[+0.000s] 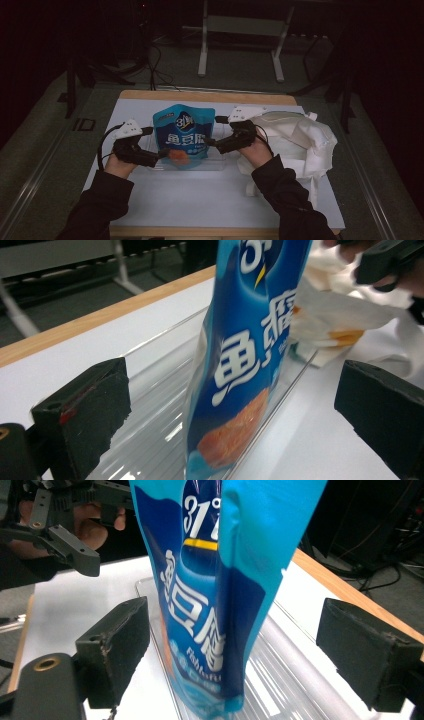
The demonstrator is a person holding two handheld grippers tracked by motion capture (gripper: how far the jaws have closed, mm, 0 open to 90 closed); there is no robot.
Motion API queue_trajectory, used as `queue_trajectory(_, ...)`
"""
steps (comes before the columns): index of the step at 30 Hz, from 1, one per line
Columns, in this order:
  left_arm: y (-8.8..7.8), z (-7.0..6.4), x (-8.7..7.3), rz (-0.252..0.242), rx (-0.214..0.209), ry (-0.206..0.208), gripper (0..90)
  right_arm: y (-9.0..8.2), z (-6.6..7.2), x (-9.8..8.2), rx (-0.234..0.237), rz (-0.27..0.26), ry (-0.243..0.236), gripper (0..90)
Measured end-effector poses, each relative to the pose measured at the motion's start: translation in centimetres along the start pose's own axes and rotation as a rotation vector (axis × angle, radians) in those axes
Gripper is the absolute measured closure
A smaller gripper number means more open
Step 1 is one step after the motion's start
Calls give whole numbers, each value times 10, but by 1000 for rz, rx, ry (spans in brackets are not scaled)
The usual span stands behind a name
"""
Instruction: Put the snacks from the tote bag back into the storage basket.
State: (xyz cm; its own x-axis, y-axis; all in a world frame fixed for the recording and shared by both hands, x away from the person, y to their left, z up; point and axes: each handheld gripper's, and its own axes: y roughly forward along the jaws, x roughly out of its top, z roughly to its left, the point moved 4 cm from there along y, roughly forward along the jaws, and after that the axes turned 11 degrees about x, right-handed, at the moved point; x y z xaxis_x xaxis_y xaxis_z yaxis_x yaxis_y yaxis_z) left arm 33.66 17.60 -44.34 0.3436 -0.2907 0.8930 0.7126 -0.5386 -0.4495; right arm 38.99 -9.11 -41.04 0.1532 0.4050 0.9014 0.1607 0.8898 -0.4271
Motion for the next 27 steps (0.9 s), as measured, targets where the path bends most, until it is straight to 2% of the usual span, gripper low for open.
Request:
queue_trajectory(3,-1,-7,-9,18,-5,15,18,-7,3,-3,-6,-3,-3,138)
queue_trajectory(6,-1,-14,-16,31,-21,10,18,-14,5,-7,-13,-9,8,139)
queue_trajectory(9,-2,-19,-22,31,-27,2,18,-21,7,-10,-39,5,0,140)
queue_trajectory(12,-5,-24,-27,30,-21,-3,18,-28,9,-16,-55,25,4,140)
queue_trajectory(15,-8,-30,-33,33,-12,5,18,-36,12,-22,-51,19,13,140)
queue_trajectory(17,-9,-36,-37,37,-46,-13,18,-41,15,-26,-51,17,15,140)
queue_trajectory(19,-9,-39,-39,47,-49,-7,18,-43,16,-29,-54,16,18,140)
queue_trajectory(21,-10,-48,-41,48,-61,5,18,-49,19,-37,-56,20,23,140)
queue_trajectory(27,-12,-59,-39,34,-96,-9,18,-63,25,-53,-68,18,40,140)
